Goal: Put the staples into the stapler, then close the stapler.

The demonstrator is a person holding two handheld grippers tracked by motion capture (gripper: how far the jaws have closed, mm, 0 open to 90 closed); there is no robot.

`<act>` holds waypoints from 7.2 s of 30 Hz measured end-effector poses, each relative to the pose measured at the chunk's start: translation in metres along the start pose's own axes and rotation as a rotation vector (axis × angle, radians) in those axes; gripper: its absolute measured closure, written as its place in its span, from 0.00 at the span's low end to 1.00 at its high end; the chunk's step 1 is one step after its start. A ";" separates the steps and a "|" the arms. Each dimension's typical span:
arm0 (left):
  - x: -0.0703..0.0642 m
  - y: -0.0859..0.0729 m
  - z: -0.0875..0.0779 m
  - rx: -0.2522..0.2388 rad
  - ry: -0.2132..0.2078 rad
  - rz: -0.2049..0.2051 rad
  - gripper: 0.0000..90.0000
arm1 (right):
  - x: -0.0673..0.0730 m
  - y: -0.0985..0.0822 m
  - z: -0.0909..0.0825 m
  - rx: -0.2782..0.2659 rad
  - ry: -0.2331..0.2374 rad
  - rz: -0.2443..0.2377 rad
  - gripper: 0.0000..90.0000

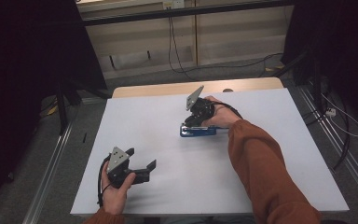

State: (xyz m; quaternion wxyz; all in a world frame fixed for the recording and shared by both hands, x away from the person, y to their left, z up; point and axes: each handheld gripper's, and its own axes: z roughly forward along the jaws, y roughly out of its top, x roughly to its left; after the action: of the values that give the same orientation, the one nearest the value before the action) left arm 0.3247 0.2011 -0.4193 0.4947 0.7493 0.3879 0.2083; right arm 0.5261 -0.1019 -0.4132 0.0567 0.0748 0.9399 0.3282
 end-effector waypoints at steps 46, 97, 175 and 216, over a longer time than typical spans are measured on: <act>0.000 0.000 0.001 0.005 -0.004 0.001 0.05 | 0.000 0.003 0.002 0.005 -0.004 0.000 0.86; 0.001 -0.001 0.001 0.008 0.000 -0.002 0.05 | 0.018 -0.027 -0.026 -0.150 -0.239 0.397 0.08; 0.007 0.000 -0.004 -0.004 0.030 -0.033 0.05 | 0.123 -0.145 -0.106 -0.408 -0.654 0.613 0.05; -0.002 0.017 0.043 0.010 -0.035 0.002 0.07 | 0.109 -0.173 -0.106 -0.377 -0.577 0.666 0.44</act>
State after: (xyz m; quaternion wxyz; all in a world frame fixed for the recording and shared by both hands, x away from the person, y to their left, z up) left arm 0.3597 0.1716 -0.4224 0.4974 0.7557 0.3794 0.1937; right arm 0.3844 -0.2805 -0.4448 0.2194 0.4484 0.7347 0.4593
